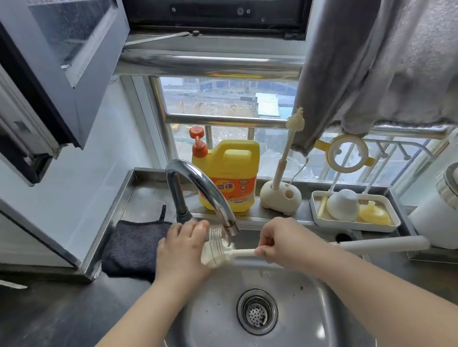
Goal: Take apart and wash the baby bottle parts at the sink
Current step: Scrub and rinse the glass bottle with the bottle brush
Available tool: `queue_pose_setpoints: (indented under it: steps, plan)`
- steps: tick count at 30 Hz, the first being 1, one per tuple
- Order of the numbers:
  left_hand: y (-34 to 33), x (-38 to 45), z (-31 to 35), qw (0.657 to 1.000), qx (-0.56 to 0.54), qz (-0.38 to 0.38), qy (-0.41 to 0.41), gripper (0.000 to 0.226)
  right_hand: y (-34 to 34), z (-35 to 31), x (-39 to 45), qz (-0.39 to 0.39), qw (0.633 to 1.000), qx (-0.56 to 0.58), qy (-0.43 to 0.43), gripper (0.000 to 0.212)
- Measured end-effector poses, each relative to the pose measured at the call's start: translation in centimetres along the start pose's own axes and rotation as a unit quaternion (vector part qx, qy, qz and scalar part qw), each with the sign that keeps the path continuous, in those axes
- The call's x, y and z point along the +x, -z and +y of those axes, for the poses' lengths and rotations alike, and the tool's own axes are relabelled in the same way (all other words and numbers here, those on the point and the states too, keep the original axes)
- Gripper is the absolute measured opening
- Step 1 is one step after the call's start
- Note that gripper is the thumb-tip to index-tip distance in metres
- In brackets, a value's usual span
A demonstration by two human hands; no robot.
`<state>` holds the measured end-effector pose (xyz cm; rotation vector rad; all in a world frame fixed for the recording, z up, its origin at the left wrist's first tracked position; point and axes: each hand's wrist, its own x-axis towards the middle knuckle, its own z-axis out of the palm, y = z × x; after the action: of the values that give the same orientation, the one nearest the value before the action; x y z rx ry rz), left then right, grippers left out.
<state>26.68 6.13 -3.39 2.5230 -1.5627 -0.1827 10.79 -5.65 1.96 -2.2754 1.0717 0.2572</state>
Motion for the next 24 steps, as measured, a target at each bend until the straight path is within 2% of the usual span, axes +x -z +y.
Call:
queue_pose_setpoints:
  steps: [2,6,10,12,15,19,21,24]
  plan:
    - [-0.1,-0.2,-0.1,1.000,-0.004,-0.005,0.007,0.080,0.4,-0.2,0.1,0.004,1.000,-0.014,0.006,0.015]
    - [-0.5,-0.1,1.3,0.999,0.007,-0.005,-0.031,0.073,-0.9,-1.2,0.1,0.000,0.999,-0.029,0.021,0.014]
    - [-0.5,0.0,-0.2,1.000,-0.003,-0.024,0.005,0.082,0.2,-0.4,0.3,-0.003,1.000,-0.009,0.006,0.014]
    - [-0.6,-0.3,0.4,0.999,-0.026,-0.025,-0.004,0.088,0.2,-0.8,0.3,0.014,1.000,-0.019,0.020,0.014]
    - [-0.6,-0.5,1.5,0.997,-0.072,-0.029,-0.017,0.100,-1.0,-1.4,0.3,0.035,0.997,0.035,0.052,0.015]
    - [-0.8,-0.9,0.4,0.979,-0.152,-0.128,-0.043,0.106,-2.2,-0.3,0.3,0.033,0.997,0.066,0.036,0.017]
    - [-1.0,-1.0,0.1,0.975,-0.157,-0.152,-0.049,0.102,-2.4,-0.2,0.3,0.029,0.996,0.073,0.036,0.015]
    - [-0.8,-0.7,0.1,0.984,-0.113,-0.132,-0.050,0.094,-2.3,-0.4,0.2,0.005,0.997,0.065,0.043,0.020]
